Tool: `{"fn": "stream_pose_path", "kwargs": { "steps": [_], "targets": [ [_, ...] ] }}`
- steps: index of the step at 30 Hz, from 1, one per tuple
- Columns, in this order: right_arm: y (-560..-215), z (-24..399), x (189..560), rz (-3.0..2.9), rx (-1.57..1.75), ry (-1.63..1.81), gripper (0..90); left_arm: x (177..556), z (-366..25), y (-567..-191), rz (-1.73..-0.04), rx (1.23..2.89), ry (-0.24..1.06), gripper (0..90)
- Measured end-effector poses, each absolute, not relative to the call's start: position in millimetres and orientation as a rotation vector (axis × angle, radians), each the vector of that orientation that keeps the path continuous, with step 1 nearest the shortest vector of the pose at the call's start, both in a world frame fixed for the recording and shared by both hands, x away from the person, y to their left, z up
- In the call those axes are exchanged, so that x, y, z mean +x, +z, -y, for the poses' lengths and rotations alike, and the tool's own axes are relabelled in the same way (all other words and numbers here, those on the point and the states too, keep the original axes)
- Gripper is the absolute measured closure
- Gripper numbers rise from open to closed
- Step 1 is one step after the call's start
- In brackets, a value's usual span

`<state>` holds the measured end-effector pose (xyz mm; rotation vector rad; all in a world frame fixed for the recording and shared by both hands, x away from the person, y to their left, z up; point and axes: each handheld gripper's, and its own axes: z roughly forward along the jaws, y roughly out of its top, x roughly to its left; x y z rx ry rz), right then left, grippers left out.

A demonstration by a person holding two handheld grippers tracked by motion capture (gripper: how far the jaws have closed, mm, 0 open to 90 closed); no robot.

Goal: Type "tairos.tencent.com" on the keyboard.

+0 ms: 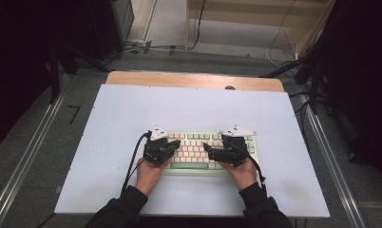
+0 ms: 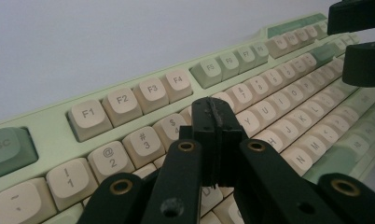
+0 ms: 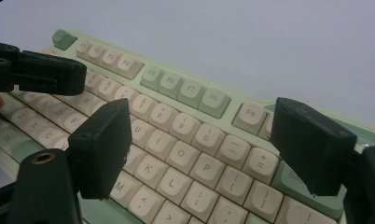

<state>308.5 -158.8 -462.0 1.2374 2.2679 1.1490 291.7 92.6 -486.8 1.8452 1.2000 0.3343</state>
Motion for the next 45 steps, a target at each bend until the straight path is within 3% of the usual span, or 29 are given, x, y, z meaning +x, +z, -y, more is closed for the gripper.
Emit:
{"fn": "stream_pose_path", "kwargs": {
  "steps": [22, 28, 31, 32, 34, 39, 45],
  "targets": [
    [-462, 158, 308, -2.272, 1.237, 1.142, 18.9, 295, -88, -492, -1.223, 1.9, 0.306, 90.0],
    [-462, 158, 308, -2.273, 1.232, 1.143, 18.9, 290, -90, -482, -1.183, 1.847, 0.308, 89.2],
    [-462, 159, 308, -2.271, 1.234, 1.143, 18.9, 287, -93, -476, -1.158, 1.818, 0.311, 72.2],
    [-462, 159, 308, -2.271, 1.234, 1.143, 18.9, 287, -93, -475, -1.155, 1.814, 0.319, 72.2],
    [-462, 159, 308, -2.269, 1.236, 1.141, 18.9, 287, -96, -475, -1.15, 1.814, 0.314, 62.8],
    [-461, 161, 308, -2.261, 1.239, 1.148, 19.5, 283, -98, -473, -1.162, 1.83, 0.358, 34.9],
    [-460, 162, 308, -2.256, 1.242, 1.15, 20.9, 278, -102, -471, -1.162, 1.812, 0.418, 29.3]
  ]
}}
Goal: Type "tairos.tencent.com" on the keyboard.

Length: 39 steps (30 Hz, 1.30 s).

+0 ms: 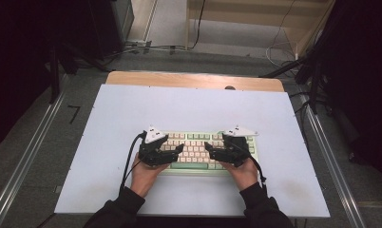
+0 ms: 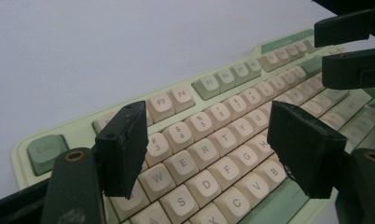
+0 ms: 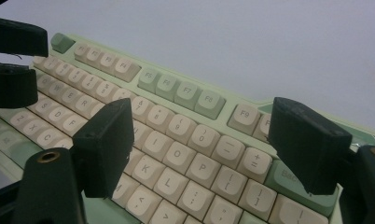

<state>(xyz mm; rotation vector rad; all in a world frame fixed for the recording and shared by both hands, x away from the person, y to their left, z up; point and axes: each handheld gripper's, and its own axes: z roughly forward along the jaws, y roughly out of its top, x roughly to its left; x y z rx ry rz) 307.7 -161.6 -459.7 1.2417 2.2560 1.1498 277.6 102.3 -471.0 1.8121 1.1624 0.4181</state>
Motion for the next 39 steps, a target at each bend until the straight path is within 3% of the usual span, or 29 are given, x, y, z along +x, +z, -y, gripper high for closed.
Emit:
{"fn": "stream_pose_path", "kwargs": {
  "steps": [6, 10, 22, 25, 39],
  "targets": [
    [-459, 161, 308, -2.255, 1.244, 1.148, 23.9, 275, -110, -472, -1.174, 1.803, 0.423, 29.1],
    [-459, 161, 308, -2.245, 1.25, 1.146, 31.0, 273, -116, -473, -1.188, 1.793, 0.424, 29.3],
    [-465, 163, 308, -2.254, 1.252, 1.146, 78.6, 268, -123, -472, -1.199, 1.789, 0.421, 29.7],
    [-467, 162, 308, -2.27, 1.237, 1.133, 86.7, 268, -123, -473, -1.201, 1.789, 0.418, 29.8],
    [-476, 152, 309, -2.34, 1.197, 1.108, 87.2, 268, -124, -474, -1.205, 1.791, 0.411, 30.3]
  ]
}}
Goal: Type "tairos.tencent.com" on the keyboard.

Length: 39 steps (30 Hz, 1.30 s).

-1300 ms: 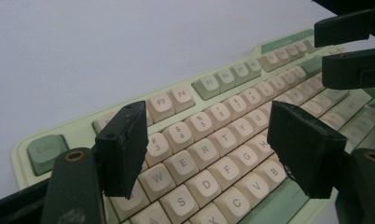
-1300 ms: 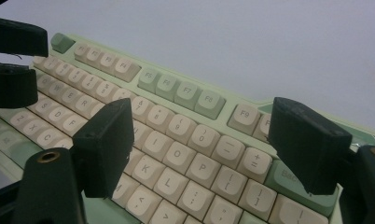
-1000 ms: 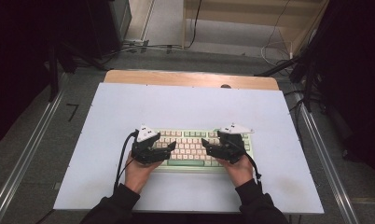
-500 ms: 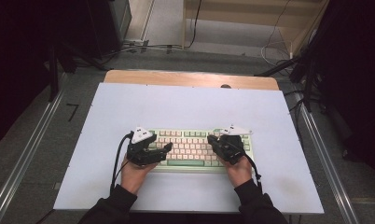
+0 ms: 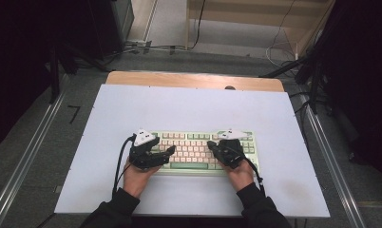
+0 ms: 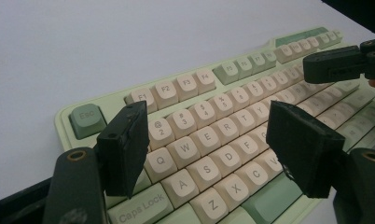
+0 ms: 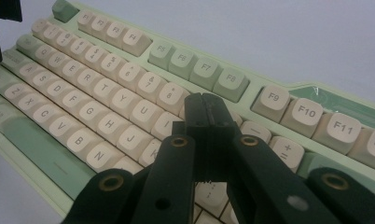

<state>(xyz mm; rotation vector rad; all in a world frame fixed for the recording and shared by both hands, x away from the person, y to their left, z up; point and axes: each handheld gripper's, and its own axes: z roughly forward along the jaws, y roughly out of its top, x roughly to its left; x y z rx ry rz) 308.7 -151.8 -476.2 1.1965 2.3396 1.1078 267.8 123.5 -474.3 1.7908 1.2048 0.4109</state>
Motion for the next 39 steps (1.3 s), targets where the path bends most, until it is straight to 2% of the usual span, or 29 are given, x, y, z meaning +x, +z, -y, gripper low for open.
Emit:
{"fn": "stream_pose_path", "kwargs": {
  "steps": [39],
  "targets": [
    [-482.8, 145.5, 311.0, -2.366, 1.205, 1.076, 87.2, 268.9, -128.0, -475.8, -1.225, 1.775, 0.396, 31.3]
  ]
}}
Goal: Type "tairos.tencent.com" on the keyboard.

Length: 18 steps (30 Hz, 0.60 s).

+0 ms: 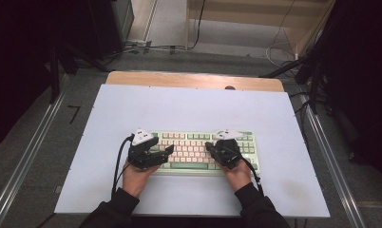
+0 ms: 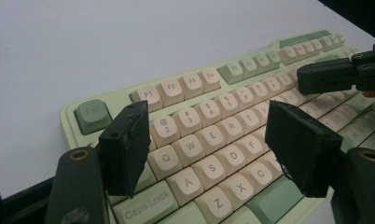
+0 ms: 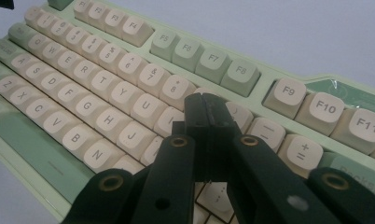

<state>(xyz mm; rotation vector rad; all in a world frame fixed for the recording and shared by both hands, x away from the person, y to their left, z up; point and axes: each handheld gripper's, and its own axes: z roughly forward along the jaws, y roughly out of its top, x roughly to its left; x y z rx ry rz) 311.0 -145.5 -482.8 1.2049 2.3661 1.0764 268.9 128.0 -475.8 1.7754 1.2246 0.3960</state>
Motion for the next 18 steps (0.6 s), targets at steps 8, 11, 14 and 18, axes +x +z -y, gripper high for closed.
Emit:
{"fn": "stream_pose_path", "kwargs": {
  "steps": [8, 11, 14, 18],
  "targets": [
    [-483.0, 145.0, 310.8, -2.368, 1.2, 1.077, 87.1, 269.3, -129.6, -475.8, -1.232, 1.77, 0.396, 31.4],
    [-482.9, 145.2, 310.8, -2.368, 1.199, 1.076, 87.1, 269.2, -129.8, -475.8, -1.232, 1.767, 0.397, 31.6],
    [-483.0, 145.2, 310.8, -2.368, 1.199, 1.076, 87.1, 269.3, -129.9, -476.1, -1.232, 1.769, 0.396, 31.6],
    [-483.1, 145.2, 310.8, -2.368, 1.199, 1.076, 87.1, 269.3, -129.8, -476.3, -1.233, 1.772, 0.395, 31.6]
  ]
}}
